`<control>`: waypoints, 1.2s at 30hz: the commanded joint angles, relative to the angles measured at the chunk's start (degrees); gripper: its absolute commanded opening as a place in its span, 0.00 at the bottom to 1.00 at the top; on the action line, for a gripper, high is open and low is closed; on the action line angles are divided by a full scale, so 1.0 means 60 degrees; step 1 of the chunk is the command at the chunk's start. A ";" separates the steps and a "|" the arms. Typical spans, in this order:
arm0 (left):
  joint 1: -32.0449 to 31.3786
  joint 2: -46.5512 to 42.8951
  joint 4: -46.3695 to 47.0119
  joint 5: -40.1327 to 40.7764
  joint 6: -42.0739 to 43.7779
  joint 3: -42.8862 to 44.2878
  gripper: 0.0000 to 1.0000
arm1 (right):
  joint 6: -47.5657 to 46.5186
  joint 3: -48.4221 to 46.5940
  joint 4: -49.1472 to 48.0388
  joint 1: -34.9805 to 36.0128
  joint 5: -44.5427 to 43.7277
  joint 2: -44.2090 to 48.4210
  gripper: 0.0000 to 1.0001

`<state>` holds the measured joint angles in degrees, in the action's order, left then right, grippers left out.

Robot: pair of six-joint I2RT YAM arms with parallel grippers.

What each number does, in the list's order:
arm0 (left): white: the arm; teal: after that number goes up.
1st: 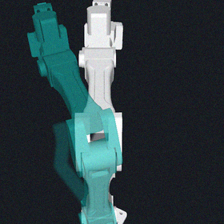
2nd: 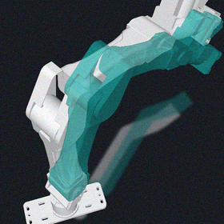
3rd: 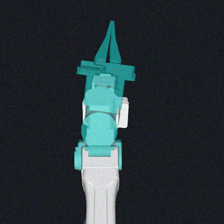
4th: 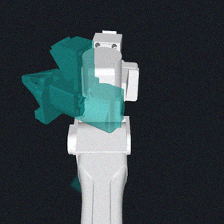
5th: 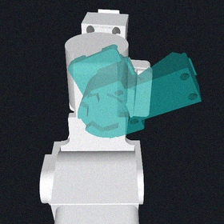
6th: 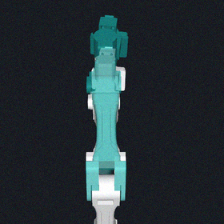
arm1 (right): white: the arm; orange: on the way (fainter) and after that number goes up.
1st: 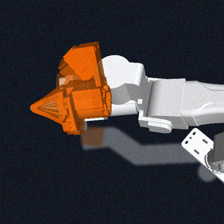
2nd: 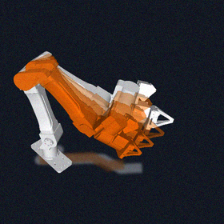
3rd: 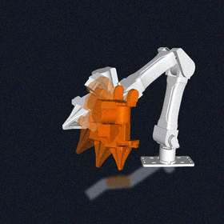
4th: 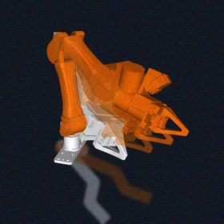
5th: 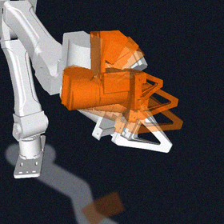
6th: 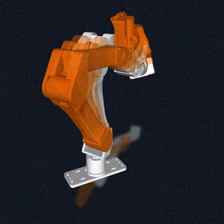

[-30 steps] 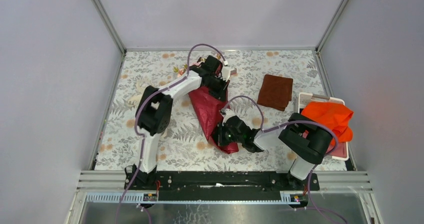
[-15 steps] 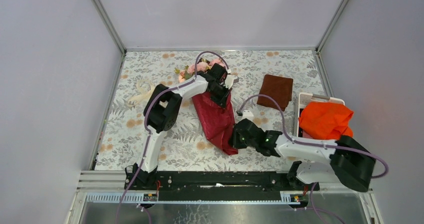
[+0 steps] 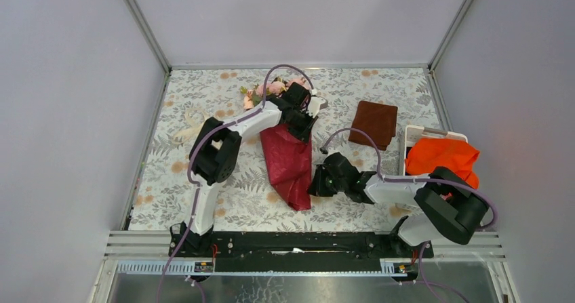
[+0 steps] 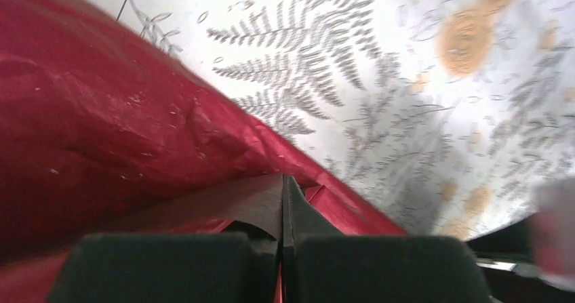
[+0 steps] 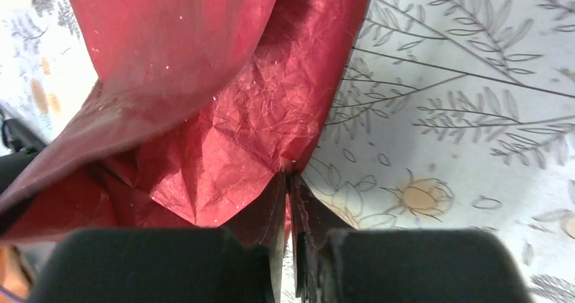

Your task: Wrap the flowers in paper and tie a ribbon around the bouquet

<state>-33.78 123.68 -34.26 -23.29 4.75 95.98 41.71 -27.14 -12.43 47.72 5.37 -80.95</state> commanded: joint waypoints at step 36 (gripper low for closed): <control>-0.0552 0.0750 0.0750 0.0086 -0.0309 -0.0104 0.00 | -0.1713 -0.1437 0.0846 -0.2703 0.0804 0.0993 0.68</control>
<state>-36.73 128.27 -30.37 -23.86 2.02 96.82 31.33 -32.77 4.51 33.89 4.56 -67.22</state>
